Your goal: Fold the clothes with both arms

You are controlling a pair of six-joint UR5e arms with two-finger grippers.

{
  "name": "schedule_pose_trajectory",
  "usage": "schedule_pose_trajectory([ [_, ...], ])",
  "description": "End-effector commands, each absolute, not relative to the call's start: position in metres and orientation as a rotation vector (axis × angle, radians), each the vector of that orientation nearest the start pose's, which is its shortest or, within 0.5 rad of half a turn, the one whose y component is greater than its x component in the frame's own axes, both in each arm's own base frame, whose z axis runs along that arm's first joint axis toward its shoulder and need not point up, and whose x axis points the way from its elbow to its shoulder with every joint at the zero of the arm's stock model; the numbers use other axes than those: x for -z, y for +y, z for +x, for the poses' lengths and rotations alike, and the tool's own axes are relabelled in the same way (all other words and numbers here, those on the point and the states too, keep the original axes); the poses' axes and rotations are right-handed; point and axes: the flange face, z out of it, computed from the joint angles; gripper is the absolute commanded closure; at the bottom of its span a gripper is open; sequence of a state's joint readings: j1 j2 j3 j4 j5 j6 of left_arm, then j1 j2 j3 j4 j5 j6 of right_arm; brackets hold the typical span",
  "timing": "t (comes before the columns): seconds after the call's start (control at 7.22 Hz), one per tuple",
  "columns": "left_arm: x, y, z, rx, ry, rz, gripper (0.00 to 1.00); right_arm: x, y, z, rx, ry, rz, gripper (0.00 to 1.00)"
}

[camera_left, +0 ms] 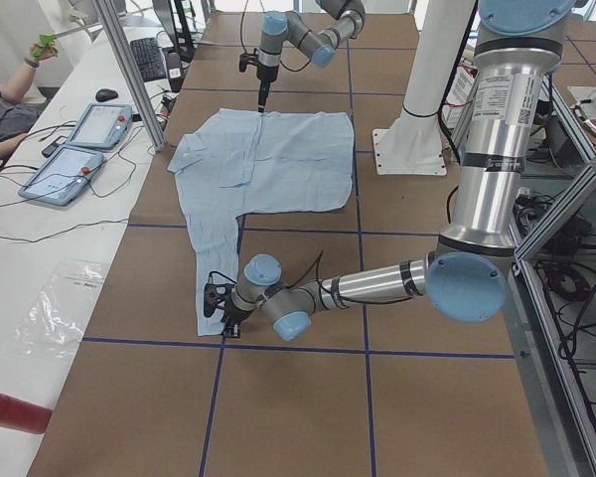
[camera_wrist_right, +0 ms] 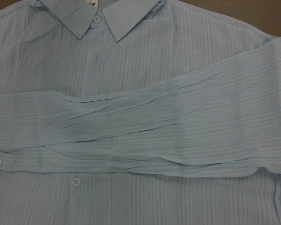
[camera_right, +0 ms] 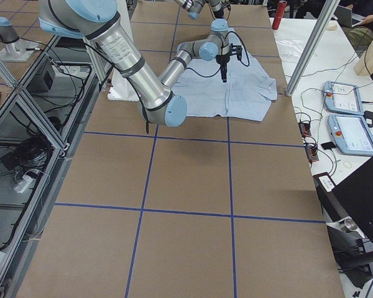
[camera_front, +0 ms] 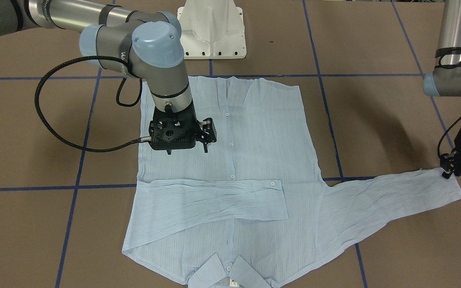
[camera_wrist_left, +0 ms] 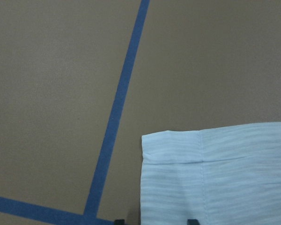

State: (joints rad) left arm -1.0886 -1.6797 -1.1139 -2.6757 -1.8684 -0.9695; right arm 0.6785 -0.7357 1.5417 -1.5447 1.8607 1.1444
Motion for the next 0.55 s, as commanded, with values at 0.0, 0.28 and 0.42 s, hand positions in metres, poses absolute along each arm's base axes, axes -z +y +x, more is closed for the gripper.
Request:
schedule_pose_trajectory([
  [0.0, -0.718, -0.538, 0.164, 0.347, 0.715, 0.378, 0.9, -0.157, -0.536, -0.498, -0.115, -0.846, 0.201, 0.0],
  [0.28, -0.707, -0.541, 0.166, 0.34, 0.727, 0.39, 0.96, -0.158, -0.537, -0.498, -0.115, -0.844, 0.201, 0.0],
  [0.42, -0.692, -0.543, 0.166, 0.337, 0.742, 0.409, 1.0, -0.159, -0.537, -0.498, -0.115, -0.845, 0.2, 0.0],
])
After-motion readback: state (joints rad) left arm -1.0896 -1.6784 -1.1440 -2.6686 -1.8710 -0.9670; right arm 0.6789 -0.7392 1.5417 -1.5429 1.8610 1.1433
